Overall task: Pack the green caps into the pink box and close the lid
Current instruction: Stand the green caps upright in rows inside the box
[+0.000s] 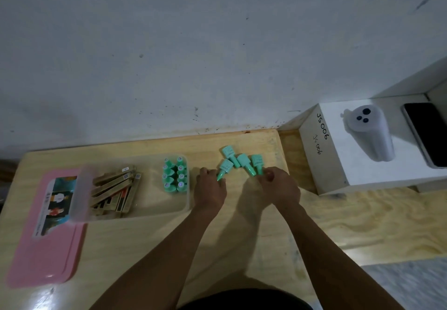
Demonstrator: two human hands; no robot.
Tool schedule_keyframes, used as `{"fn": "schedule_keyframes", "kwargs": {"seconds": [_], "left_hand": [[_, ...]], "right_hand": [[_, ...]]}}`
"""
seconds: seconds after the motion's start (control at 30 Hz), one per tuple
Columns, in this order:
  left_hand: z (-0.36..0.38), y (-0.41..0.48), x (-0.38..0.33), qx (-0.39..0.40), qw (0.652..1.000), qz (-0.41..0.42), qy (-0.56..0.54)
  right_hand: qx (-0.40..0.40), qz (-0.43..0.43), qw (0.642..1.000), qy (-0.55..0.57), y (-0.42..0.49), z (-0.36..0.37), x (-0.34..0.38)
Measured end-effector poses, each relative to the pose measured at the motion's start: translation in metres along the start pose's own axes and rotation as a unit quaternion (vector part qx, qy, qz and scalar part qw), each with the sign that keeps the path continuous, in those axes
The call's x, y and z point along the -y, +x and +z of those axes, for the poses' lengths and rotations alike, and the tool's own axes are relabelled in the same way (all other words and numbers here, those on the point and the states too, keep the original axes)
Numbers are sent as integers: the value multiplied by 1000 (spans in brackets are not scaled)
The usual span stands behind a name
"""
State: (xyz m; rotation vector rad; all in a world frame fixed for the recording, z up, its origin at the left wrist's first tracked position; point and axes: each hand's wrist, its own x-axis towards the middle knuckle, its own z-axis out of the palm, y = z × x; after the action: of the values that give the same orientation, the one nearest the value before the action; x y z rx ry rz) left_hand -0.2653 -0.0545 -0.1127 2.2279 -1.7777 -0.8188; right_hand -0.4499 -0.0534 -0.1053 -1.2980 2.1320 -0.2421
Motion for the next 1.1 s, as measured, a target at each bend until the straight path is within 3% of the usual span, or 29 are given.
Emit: {"fn": "schedule_keyframes", "kwargs": {"seconds": [0.17, 0.3, 0.47, 0.6, 0.77, 0.93, 1.1], "left_hand": [[-1, 5, 1, -20, 999, -1, -27], [-5, 10, 3, -16, 999, 3, -43], [-19, 13, -5, -3, 992, -10, -127], [-35, 7, -11, 32, 982, 6, -185], [-66, -4, -17, 72, 963, 45, -255], [-104, -22, -9, 36, 945, 49, -322], [-134, -36, 16, 34, 942, 64, -328]], "right_hand": [[-8, 7, 1000, -16, 6, 1, -1], [0, 23, 994, 105, 9, 1, -10], [-18, 109, 937, 331, 3, -4, -15], [-28, 120, 872, 473, -16, -12, -9], [-37, 105, 828, 550, -40, -17, 8], [-10, 45, 828, 559, -65, -21, 28], [12, 13, 850, 527, -83, -20, 48]]}}
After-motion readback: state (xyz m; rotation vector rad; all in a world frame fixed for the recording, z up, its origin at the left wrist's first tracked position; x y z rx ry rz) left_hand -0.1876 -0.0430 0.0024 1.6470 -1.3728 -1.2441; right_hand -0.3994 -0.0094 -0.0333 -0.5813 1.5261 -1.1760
